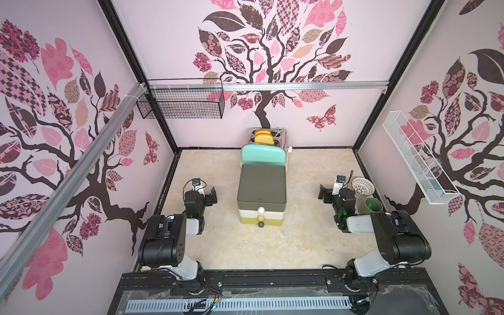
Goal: Take the sponge out of the drawer
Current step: Adjust the storage box at the center of the board.
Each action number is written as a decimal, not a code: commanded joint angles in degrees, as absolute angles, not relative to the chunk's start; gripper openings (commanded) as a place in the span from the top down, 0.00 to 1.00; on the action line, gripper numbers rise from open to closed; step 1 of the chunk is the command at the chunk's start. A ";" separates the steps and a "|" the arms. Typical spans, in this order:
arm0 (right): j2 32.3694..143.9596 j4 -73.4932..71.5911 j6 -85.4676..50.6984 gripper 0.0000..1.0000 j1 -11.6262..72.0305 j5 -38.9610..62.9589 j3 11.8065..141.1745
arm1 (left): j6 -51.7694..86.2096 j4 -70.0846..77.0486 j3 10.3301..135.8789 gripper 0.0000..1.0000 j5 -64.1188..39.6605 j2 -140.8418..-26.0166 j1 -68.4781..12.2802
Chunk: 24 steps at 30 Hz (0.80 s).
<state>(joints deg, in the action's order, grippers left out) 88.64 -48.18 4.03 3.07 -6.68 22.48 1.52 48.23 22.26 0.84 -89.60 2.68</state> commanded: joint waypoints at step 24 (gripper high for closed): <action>89.12 -46.76 3.08 0.01 1.78 -5.40 24.37 | 2.06 48.83 22.45 0.02 -0.30 -89.27 3.31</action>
<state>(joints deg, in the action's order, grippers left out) 88.64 -47.55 3.66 2.33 -5.85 22.85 1.56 48.23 22.26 0.73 -89.60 2.83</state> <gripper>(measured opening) 0.993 0.983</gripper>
